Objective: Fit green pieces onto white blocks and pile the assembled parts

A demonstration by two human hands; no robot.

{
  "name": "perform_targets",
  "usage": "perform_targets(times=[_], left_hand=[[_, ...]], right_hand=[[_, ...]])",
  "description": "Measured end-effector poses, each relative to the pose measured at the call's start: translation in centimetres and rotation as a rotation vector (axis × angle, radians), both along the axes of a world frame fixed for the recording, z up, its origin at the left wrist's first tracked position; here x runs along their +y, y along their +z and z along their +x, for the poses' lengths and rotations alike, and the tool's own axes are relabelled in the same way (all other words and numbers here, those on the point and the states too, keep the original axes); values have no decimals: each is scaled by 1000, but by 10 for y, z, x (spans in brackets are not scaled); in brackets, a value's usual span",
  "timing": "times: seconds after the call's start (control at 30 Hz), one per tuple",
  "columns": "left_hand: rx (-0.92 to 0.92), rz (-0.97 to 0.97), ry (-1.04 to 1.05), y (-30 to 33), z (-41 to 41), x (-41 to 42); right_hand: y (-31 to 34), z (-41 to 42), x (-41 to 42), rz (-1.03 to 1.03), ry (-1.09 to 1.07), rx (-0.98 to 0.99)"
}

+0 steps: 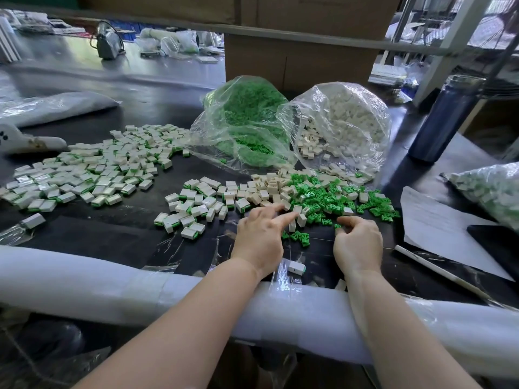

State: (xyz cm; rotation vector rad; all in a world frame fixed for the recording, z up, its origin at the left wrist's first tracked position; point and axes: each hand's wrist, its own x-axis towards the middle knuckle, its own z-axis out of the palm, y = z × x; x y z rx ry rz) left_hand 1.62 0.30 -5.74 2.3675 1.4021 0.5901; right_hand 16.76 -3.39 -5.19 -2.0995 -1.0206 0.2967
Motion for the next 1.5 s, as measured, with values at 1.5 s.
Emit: perform_targets(times=[1.5], left_hand=[[-508, -156, 166, 5, -7, 6]], right_hand=[[1, -21, -4, 57, 516, -318]])
